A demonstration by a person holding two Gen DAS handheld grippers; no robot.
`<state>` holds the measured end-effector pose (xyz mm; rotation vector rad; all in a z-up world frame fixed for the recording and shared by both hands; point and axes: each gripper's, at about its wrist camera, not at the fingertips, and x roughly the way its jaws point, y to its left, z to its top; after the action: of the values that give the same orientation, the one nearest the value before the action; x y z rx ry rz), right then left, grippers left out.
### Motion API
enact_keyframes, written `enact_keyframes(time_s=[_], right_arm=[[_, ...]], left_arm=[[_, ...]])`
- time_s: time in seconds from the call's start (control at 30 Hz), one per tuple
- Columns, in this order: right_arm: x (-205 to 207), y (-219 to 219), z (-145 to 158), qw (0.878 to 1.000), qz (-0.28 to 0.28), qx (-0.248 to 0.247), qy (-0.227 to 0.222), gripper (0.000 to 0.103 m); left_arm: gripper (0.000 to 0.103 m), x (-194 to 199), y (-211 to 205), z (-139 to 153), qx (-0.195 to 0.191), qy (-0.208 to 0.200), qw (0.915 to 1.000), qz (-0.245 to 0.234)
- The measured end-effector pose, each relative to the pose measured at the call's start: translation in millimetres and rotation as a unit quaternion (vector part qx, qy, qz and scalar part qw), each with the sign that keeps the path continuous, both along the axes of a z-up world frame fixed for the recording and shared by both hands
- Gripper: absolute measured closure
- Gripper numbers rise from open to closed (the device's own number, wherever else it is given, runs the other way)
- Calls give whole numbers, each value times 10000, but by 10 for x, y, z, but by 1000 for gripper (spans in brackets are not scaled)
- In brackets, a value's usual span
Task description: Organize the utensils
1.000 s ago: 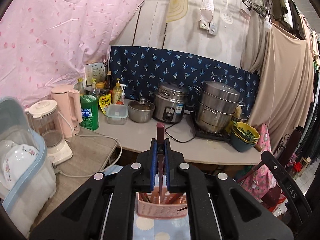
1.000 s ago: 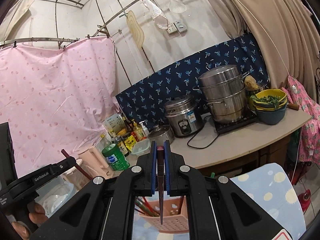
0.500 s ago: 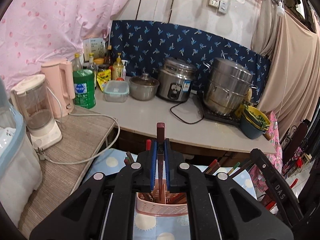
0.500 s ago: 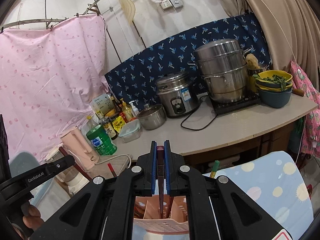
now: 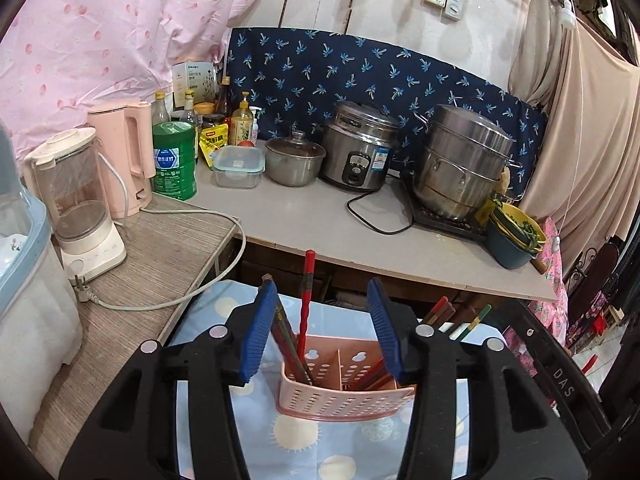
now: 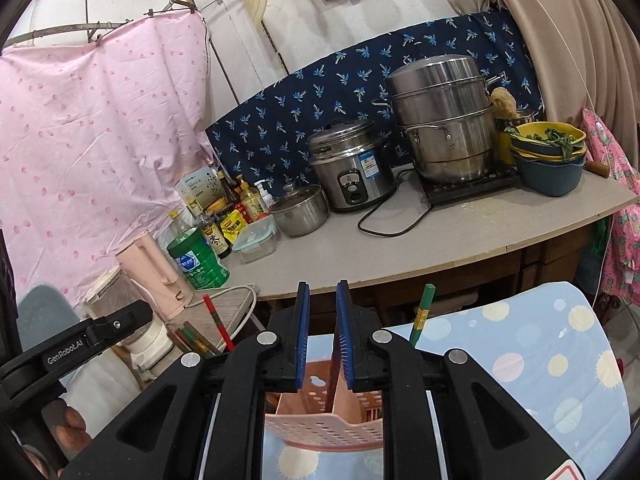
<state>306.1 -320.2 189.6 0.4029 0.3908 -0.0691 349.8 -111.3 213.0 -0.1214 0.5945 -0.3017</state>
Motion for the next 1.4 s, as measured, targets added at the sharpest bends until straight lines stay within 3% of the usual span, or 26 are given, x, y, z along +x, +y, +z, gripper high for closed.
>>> enact_keyframes(time_s=[0.37,0.87,1.4], right_arm=[[-375,169,39,9998,90,-185,-2,79],[-1042,367,-180,9981,139,-444,409,62],[-1607,556,-307,9911,-60,-1127,703,37]], left_arm=[[52,-322,33,-4,327,-128,9994,26],[50,-930,124,-195,888,-46,9960,110],[34,-1384,239,-438,1188,96,9927,189]])
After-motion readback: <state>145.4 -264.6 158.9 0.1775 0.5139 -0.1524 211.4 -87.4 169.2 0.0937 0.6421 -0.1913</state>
